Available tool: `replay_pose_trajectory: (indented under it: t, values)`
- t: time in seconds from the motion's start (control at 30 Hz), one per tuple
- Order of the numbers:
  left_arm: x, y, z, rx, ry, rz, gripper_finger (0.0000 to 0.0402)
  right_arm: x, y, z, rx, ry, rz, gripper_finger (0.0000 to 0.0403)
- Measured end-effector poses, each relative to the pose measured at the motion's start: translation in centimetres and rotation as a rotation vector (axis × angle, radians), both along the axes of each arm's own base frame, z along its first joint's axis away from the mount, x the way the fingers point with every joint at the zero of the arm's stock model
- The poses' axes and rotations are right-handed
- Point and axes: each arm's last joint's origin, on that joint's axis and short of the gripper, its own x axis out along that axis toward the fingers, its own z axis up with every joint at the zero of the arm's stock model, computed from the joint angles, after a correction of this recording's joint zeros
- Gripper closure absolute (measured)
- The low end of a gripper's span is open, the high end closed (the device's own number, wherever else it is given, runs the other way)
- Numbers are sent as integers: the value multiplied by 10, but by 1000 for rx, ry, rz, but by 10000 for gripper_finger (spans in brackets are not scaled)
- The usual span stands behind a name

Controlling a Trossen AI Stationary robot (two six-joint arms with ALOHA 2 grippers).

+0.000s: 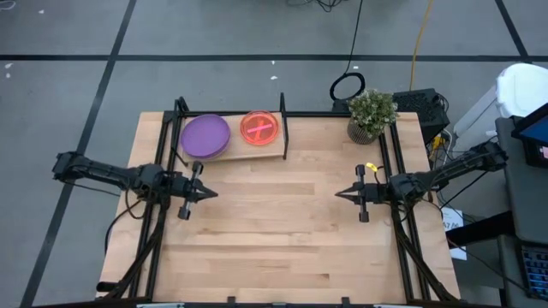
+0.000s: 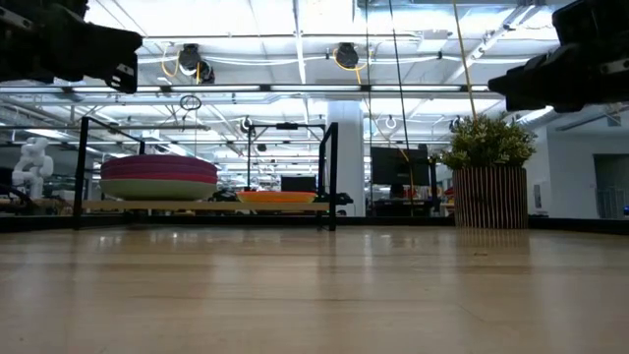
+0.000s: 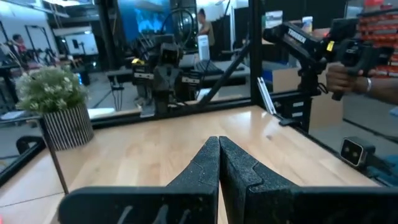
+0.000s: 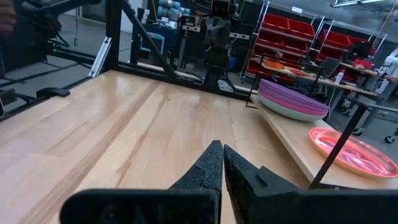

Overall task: Place and stack plates onto a shelf
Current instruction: Return to Home Position

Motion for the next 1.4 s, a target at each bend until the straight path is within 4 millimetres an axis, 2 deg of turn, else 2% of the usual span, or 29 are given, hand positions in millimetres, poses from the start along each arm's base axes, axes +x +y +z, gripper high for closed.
replay_pose_trajectory:
  t: [0.17,0.5,0.73,0.97,1.23,1.4]
  values:
    - [-5,2,-18,-37,10,29,399,0,0,1,2,-7,-1,403]
    - [-13,3,-11,-32,-67,30,399,-5,-3,4,-6,-29,-30,403]
    - [-18,6,-12,-53,-63,76,399,-18,-7,14,-13,-125,-29,403]
    - [-20,6,-10,-67,-84,73,399,-32,-10,13,-40,-156,22,403]
    - [-20,6,-9,-71,-97,73,399,-31,-15,11,-64,-129,-24,403]
    - [-20,6,-8,-74,-103,72,399,-29,-19,7,-34,-90,45,403]
